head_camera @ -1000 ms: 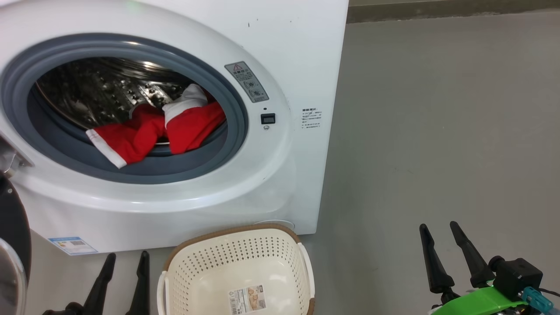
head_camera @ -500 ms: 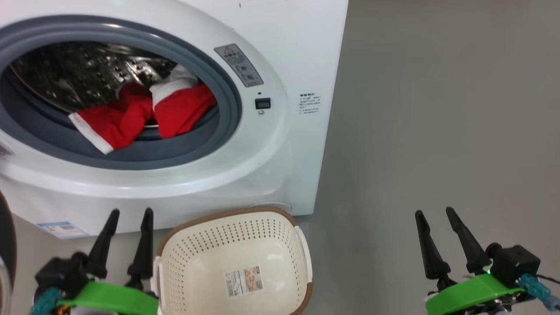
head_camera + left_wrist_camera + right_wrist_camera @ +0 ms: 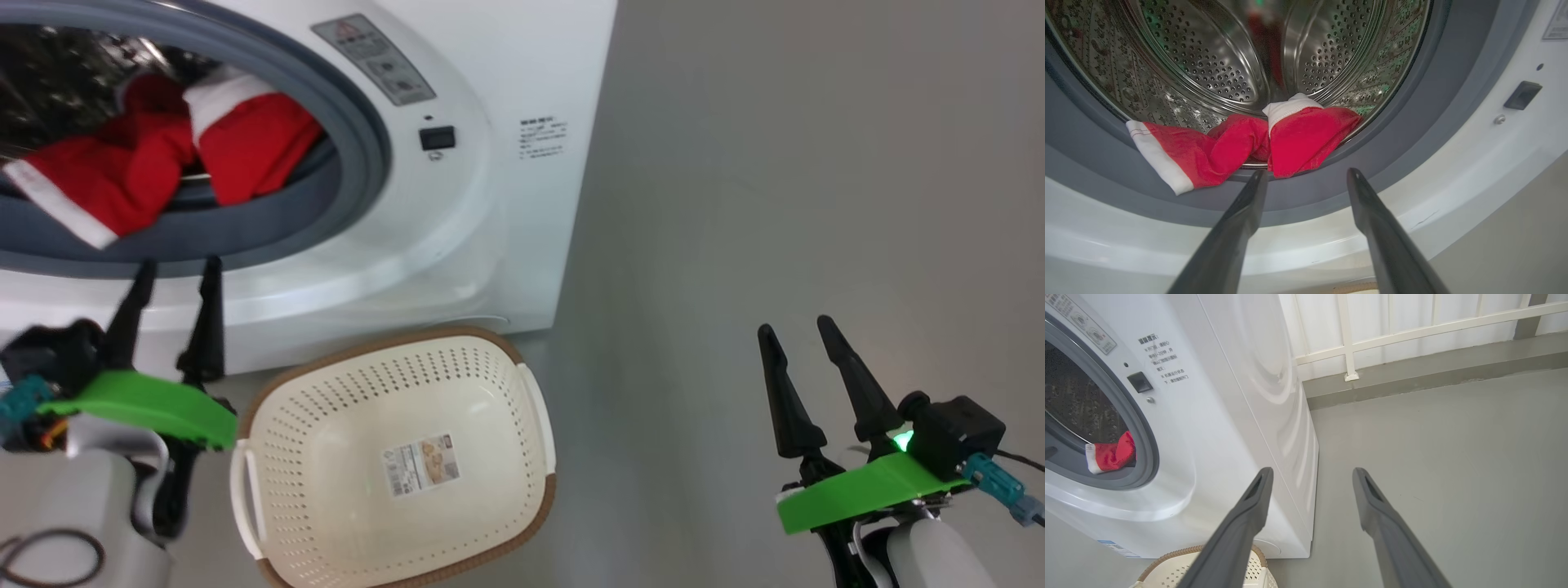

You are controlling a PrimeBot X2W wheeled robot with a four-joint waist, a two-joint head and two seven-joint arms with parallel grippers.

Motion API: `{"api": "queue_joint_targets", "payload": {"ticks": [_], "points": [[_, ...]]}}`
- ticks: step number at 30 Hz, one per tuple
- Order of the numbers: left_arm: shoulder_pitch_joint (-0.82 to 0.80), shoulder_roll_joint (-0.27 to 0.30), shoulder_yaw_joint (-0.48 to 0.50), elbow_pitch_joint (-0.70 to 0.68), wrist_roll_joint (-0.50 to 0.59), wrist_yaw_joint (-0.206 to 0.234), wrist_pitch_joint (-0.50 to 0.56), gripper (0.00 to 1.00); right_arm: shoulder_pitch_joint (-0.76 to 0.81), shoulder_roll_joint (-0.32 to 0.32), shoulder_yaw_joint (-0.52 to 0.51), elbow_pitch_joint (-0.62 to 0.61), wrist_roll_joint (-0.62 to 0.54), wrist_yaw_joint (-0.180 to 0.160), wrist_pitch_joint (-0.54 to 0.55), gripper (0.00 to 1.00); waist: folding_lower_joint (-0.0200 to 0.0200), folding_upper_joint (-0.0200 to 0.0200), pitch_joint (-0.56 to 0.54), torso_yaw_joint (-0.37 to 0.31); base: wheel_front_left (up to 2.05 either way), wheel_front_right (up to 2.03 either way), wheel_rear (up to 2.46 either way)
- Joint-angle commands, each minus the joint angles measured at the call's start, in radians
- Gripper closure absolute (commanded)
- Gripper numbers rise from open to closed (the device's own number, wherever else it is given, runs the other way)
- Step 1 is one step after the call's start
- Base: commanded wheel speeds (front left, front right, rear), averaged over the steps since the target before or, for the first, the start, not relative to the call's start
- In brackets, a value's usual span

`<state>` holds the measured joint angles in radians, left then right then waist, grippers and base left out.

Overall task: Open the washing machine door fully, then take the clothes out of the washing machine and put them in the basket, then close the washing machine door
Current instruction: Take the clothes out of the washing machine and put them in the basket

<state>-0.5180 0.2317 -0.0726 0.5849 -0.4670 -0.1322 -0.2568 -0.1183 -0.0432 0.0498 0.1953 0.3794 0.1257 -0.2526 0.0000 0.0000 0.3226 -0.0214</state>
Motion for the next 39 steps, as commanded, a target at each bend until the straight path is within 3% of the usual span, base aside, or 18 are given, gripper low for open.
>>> {"api": "queue_joint_targets", "payload": {"ticks": [1, 18, 39], "points": [[-0.065, 0.062, 0.019, 0.019, -0.014, 0.002, -0.005, 0.00, -0.029, -0.007, 0.033, -0.032, 0.012, 0.005, -0.009, 0.00, 0.0000, 0.0000, 0.069, -0.058, 0.00, 0.00, 0.00], [-0.340, 0.210, -0.090, 0.266, -0.139, 0.002, -0.005, 0.00, -0.082, -0.007, 0.072, -0.056, 0.046, 0.005, -0.009, 0.00, 0.0000, 0.0000, 0.182, -0.146, 0.00, 0.00, 0.00], [-0.486, 0.295, -0.237, 0.408, -0.292, 0.002, -0.005, 0.00, -0.090, -0.007, 0.099, -0.065, 0.069, 0.005, -0.009, 0.00, 0.0000, 0.0000, 0.218, -0.180, 0.00, 0.00, 0.00]]}}
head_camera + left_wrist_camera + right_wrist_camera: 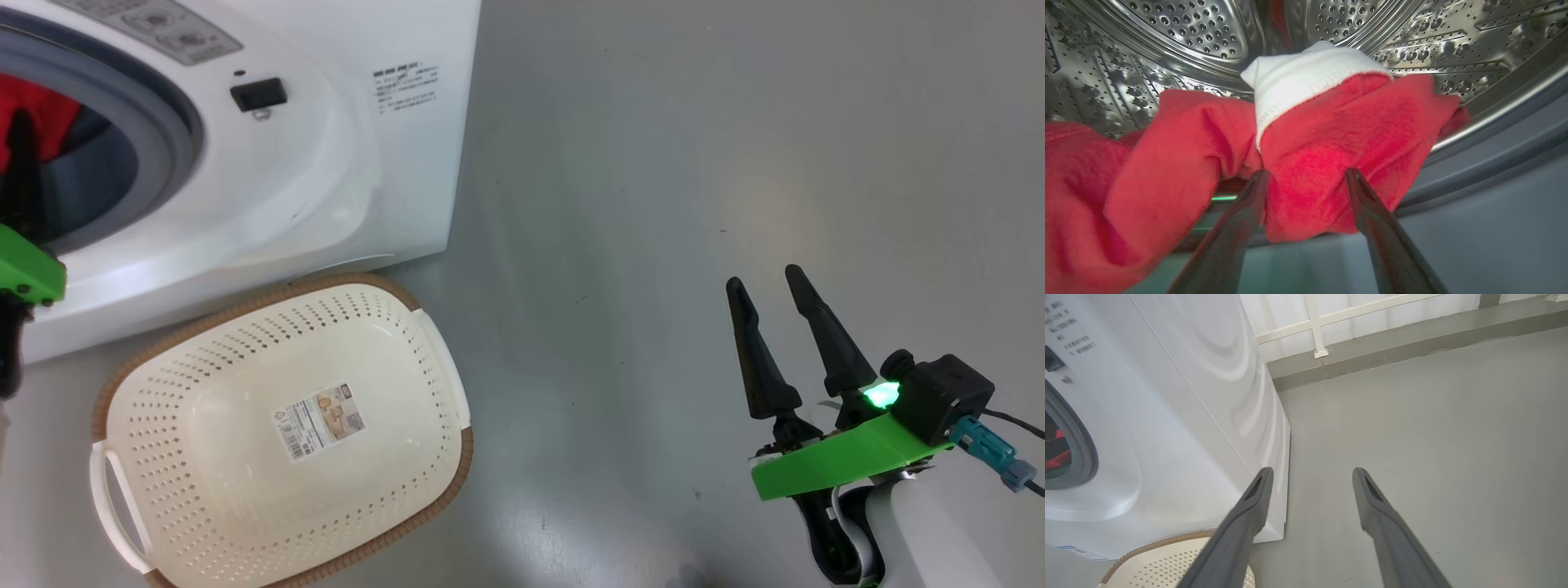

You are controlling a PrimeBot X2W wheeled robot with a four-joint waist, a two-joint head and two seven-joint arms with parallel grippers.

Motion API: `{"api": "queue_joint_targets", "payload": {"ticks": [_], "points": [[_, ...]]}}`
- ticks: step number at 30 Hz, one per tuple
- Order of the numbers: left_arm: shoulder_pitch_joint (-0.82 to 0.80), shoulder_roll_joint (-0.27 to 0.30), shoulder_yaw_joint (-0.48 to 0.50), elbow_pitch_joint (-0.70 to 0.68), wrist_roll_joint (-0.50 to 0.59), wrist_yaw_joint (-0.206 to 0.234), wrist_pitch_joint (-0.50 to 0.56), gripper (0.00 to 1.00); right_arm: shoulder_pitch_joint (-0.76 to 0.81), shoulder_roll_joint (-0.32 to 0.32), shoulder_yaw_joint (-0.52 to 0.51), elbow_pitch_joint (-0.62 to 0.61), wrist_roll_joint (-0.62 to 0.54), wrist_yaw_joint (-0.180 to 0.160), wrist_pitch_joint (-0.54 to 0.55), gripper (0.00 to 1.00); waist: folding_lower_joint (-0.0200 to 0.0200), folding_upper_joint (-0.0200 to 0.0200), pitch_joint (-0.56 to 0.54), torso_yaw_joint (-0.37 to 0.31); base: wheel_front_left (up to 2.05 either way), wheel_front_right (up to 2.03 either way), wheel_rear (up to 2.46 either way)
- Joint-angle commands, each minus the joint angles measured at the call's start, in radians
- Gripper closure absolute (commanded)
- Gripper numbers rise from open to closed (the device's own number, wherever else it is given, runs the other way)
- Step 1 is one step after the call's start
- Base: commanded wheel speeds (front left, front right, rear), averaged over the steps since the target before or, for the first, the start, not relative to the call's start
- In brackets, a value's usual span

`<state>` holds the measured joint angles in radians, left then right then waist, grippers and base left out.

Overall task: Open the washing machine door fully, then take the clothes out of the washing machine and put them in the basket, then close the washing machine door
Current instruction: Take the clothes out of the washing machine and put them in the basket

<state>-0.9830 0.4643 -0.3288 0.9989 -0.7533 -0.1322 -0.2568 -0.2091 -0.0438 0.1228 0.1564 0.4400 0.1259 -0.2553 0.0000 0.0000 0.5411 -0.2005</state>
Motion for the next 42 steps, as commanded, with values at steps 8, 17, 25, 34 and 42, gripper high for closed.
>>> {"api": "queue_joint_targets", "payload": {"ticks": [8, 17, 25, 34, 42], "points": [[-0.048, 0.053, -0.018, 0.026, -0.008, 0.002, -0.005, 0.00, 0.003, -0.006, 0.037, -0.027, 0.014, 0.005, -0.006, 0.00, 0.0000, 0.0000, -0.002, -0.009, 0.00, 0.00, 0.00], [-0.059, 0.055, -0.043, 0.037, -0.008, 0.002, -0.005, 0.99, 0.006, -0.006, 0.034, -0.029, 0.016, 0.005, -0.006, 0.00, 0.0000, 0.0000, -0.002, -0.013, 0.00, 0.00, 0.00], [-0.052, 0.051, -0.013, 0.005, 0.002, 0.002, -0.005, 1.00, 0.001, -0.006, 0.030, -0.024, 0.012, 0.005, -0.006, 0.00, 0.0000, 0.0000, -0.011, -0.001, 0.00, 0.00, 0.00], [0.031, 0.013, 0.107, -0.104, 0.063, 0.002, -0.005, 1.00, 0.007, -0.006, 0.017, -0.013, 0.000, 0.005, -0.006, 0.00, 0.0000, 0.0000, -0.042, 0.028, 0.00, 0.00, 0.00], [0.179, -0.078, 0.270, -0.276, 0.164, 0.002, -0.005, 1.00, 0.016, -0.006, 0.005, 0.001, -0.018, 0.005, -0.006, 0.00, 0.0000, 0.0000, -0.092, 0.074, 0.00, 0.00, 0.00]]}}
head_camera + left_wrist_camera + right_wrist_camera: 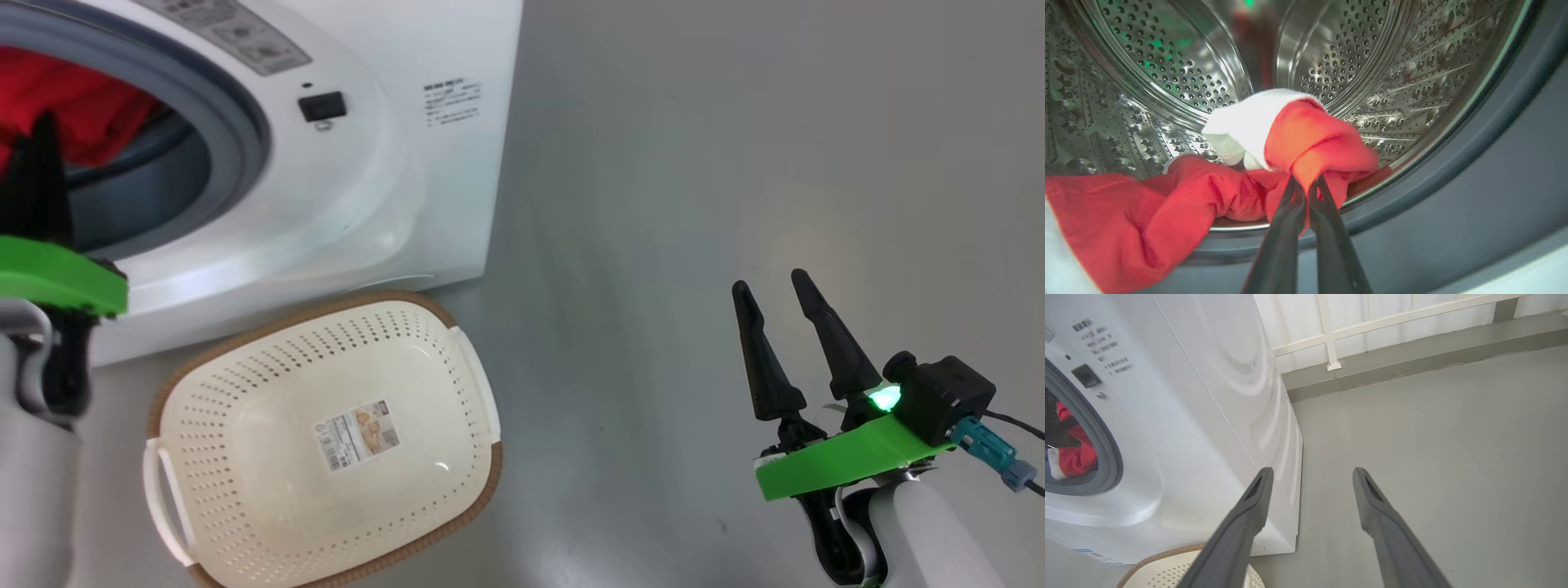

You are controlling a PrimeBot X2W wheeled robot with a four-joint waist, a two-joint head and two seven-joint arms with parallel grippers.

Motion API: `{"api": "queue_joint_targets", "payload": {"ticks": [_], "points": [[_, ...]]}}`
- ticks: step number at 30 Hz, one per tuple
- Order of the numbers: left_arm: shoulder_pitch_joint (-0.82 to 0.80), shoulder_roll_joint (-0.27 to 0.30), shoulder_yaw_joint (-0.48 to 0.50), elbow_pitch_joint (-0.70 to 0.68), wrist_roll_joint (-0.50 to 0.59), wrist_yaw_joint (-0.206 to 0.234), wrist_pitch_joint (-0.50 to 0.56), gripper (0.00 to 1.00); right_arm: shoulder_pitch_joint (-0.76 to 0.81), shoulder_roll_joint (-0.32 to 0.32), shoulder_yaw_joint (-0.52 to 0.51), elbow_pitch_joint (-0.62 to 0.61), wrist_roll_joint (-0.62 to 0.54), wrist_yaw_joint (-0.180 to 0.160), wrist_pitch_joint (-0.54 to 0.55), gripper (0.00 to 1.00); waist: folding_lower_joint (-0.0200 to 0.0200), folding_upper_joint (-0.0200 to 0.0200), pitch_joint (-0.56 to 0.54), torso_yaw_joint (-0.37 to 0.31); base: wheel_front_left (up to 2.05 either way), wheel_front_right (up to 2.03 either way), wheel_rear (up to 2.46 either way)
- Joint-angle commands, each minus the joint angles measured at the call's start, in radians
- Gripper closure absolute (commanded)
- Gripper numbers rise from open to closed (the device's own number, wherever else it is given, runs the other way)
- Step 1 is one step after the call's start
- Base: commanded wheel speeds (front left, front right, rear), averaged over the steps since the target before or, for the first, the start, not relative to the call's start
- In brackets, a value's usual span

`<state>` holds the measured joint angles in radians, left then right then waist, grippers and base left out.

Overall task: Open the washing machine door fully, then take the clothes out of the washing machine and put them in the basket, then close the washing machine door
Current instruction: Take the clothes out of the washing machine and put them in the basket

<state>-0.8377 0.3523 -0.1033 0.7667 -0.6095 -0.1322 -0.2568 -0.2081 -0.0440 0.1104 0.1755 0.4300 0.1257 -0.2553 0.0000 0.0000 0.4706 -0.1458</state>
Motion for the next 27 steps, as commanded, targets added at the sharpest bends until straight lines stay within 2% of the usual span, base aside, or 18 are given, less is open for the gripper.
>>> {"api": "queue_joint_targets", "payload": {"ticks": [1, 9, 27], "points": [[0.053, 0.023, 0.062, -0.066, 0.032, 0.002, -0.005, 1.00, 0.018, -0.006, 0.016, -0.017, -0.010, 0.005, -0.006, 0.00, 0.0000, 0.0000, -0.028, 0.024, 0.00, 0.00, 0.00], [0.204, -0.060, 0.133, -0.247, 0.108, 0.002, -0.005, 1.00, 0.035, -0.006, 0.001, -0.008, -0.018, 0.005, -0.006, 0.00, 0.0000, 0.0000, -0.068, 0.062, 0.00, 0.00, 0.00], [0.450, -0.170, 0.217, -0.603, 0.197, 0.002, -0.005, 1.00, 0.064, -0.006, -0.012, 0.003, -0.020, 0.005, -0.006, 0.00, 0.0000, 0.0000, -0.127, 0.101, 0.00, 0.00, 0.00]]}}
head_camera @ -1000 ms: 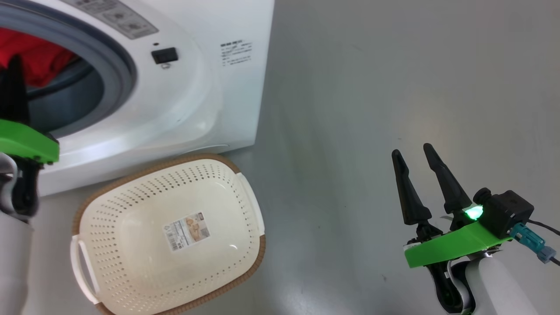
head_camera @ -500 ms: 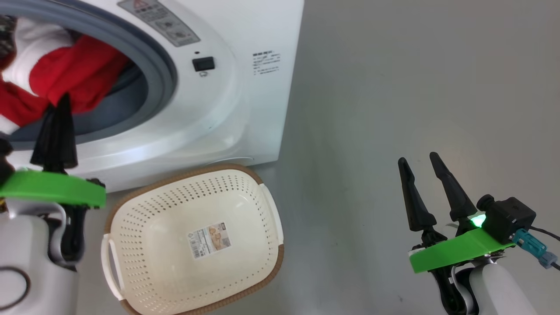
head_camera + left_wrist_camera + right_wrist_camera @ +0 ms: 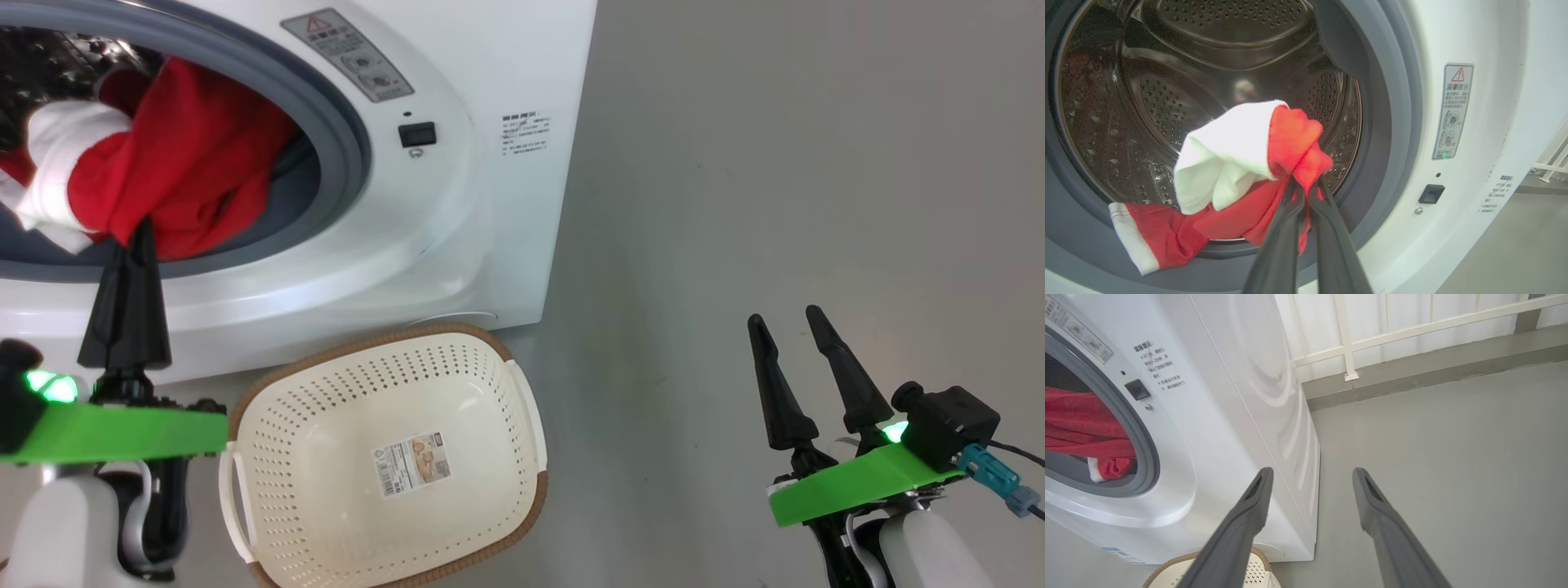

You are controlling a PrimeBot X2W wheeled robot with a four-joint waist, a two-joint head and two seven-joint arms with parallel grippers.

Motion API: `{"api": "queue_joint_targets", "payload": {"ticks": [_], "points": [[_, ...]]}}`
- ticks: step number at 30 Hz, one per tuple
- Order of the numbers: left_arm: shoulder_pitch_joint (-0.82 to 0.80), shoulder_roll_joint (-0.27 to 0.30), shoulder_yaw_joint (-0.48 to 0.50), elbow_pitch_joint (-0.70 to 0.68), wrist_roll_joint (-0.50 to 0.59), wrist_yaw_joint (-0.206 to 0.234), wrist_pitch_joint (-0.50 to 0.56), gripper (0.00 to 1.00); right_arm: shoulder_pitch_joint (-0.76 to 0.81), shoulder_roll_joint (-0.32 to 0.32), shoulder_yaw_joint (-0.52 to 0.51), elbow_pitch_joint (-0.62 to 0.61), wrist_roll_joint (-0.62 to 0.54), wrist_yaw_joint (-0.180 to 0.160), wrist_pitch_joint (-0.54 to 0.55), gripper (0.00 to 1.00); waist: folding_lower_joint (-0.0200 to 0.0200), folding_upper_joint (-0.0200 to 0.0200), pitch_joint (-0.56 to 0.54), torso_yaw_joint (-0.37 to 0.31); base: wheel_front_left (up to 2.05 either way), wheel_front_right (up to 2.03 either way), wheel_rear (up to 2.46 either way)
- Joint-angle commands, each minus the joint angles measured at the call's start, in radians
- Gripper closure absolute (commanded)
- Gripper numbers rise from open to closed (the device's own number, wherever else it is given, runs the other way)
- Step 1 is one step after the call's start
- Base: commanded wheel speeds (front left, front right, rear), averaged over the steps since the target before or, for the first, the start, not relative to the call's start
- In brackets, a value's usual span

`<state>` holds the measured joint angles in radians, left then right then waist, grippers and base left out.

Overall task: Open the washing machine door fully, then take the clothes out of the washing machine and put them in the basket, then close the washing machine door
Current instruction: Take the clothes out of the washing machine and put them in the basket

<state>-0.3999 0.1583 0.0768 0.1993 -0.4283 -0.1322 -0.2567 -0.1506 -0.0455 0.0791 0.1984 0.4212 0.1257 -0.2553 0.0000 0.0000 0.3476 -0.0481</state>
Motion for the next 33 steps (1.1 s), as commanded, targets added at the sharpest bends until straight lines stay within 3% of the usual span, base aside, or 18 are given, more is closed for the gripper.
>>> {"api": "queue_joint_targets", "payload": {"ticks": [1, 23, 33], "points": [[0.023, 0.019, 0.040, -0.057, 0.020, 0.002, -0.005, 1.00, 0.007, -0.005, 0.019, -0.020, -0.011, 0.005, -0.006, 0.00, 0.0000, 0.0000, -0.005, 0.004, 0.00, 0.00, 0.00], [0.158, -0.078, 0.117, -0.478, 0.104, 0.002, -0.005, 1.00, 0.029, -0.005, 0.015, -0.025, -0.013, 0.005, -0.006, 0.00, 0.0000, 0.0000, -0.027, 0.014, 0.00, 0.00, 0.00], [0.196, -0.088, 0.066, -0.385, 0.104, 0.002, -0.005, 1.00, 0.022, -0.005, 0.024, -0.021, -0.008, 0.005, -0.006, 0.00, 0.0000, 0.0000, -0.017, 0.009, 0.00, 0.00, 0.00]]}}
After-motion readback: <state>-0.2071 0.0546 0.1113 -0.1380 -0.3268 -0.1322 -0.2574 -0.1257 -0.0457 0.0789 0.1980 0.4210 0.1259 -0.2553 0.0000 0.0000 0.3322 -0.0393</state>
